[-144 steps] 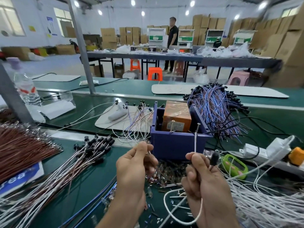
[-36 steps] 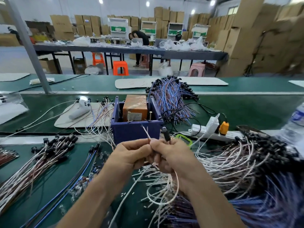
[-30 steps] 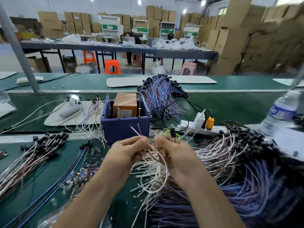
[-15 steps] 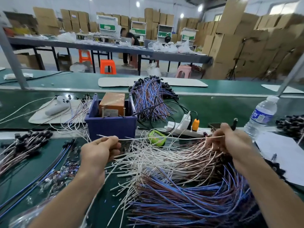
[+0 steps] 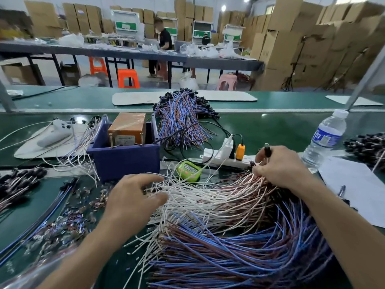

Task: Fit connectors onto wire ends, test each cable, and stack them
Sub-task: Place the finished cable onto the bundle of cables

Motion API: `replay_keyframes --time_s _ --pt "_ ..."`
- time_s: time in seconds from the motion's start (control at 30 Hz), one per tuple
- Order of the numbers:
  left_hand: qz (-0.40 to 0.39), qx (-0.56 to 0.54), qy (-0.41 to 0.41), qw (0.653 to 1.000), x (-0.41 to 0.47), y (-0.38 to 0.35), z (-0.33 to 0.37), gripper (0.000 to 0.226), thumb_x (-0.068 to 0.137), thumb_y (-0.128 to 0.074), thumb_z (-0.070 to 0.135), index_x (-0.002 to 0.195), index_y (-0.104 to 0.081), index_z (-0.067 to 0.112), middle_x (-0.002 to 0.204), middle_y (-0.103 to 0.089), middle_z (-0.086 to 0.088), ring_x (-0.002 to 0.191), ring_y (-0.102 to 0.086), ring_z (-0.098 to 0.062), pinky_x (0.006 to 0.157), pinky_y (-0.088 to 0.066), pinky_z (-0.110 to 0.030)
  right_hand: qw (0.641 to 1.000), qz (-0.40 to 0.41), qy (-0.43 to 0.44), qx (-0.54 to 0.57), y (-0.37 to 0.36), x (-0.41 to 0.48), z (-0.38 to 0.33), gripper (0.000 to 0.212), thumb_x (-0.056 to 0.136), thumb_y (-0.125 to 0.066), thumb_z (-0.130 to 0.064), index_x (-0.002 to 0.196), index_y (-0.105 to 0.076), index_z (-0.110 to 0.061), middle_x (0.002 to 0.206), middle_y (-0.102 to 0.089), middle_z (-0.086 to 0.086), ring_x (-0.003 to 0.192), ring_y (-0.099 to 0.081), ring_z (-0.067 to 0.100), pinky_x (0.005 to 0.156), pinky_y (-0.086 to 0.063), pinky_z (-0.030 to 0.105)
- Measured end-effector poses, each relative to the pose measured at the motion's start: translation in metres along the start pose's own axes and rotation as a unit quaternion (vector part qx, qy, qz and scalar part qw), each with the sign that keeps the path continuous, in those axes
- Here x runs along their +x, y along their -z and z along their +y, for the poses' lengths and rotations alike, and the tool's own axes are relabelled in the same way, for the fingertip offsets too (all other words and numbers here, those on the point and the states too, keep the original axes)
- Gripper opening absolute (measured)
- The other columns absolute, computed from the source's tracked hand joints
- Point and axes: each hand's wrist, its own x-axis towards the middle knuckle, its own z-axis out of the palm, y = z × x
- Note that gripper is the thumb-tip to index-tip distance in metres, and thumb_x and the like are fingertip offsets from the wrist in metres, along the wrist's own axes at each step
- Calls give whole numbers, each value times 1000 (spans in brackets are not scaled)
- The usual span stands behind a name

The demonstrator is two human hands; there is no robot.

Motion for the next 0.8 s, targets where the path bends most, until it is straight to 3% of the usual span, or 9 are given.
replay_keyframes --time_s 0.1,0.17,0.23,0.33,0.4,0.47,0.6,0.7,0.8 --pt "-92 18 -103 990 6 -17 30 40 81 -79 52 120 -69 49 130 -51 37 128 -38 7 114 -30 -33 999 33 -9 -9 6 2 -4 38 72 -87 -29 106 -72 -25 93 -74 -6 83 -65 13 72 -50 25" --pt "-147 32 -133 980 13 -30 44 46 84 -78 51 128 -65 48 143 -51 31 133 -42 2 116 -29 -34 994 99 -1 -45 8 1 -8 70 73 -89 -27 136 -59 -24 105 -72 2 95 -61 22 89 -50 33" --pt "-184 44 -124 974 19 -41 52 39 87 -77 47 125 -69 45 141 -60 20 126 -57 -6 114 -38 -36 978 173 50 -106 4 -5 -16 81 74 -88 -21 146 -51 -23 101 -67 4 100 -59 27 94 -47 39" --pt "-179 79 -144 970 24 -59 54 17 90 -78 32 105 -80 38 103 -78 15 87 -71 -5 92 -59 -33 974 78 175 -123 -17 -22 -39 37 82 -77 -22 118 -72 -30 112 -73 3 107 -62 24 101 -48 38" --pt "-165 78 -153 971 26 -68 53 16 89 -78 29 102 -80 40 93 -80 11 81 -71 -9 84 -60 -33 974 -54 179 -125 -43 -32 -50 20 91 -63 -28 108 -73 -29 112 -73 1 103 -64 23 97 -52 39" --pt "-160 32 -133 978 27 -73 49 19 86 -80 32 103 -79 42 91 -79 11 79 -69 -8 82 -58 -29 964 -122 178 -155 -67 -38 -50 19 97 -53 -28 108 -68 -24 109 -70 0 104 -64 27 93 -51 39" --pt "-130 -11 -102 986 26 -70 27 16 85 -76 43 101 -79 39 89 -73 20 82 -62 4 85 -55 -28 932 -115 226 -258 -92 -42 -33 14 101 -45 -17 89 -51 -21 85 -45 -6 103 -62 32 81 -37 40" --pt "-122 -39 -97 987 24 -62 13 8 89 -75 38 95 -80 37 96 -73 26 88 -63 8 88 -55 -26 932 -104 224 -266 -93 -39 -30 30 102 -42 -18 119 -67 -14 129 -62 1 113 -61 34 94 -44 47" --pt "-70 -56 -90 992 20 -48 4 14 88 -75 41 101 -79 40 108 -74 24 97 -62 10 90 -49 -16 951 -80 202 -219 -93 -41 -42 34 102 -42 -21 122 -69 -18 128 -66 2 111 -61 28 100 -44 41"
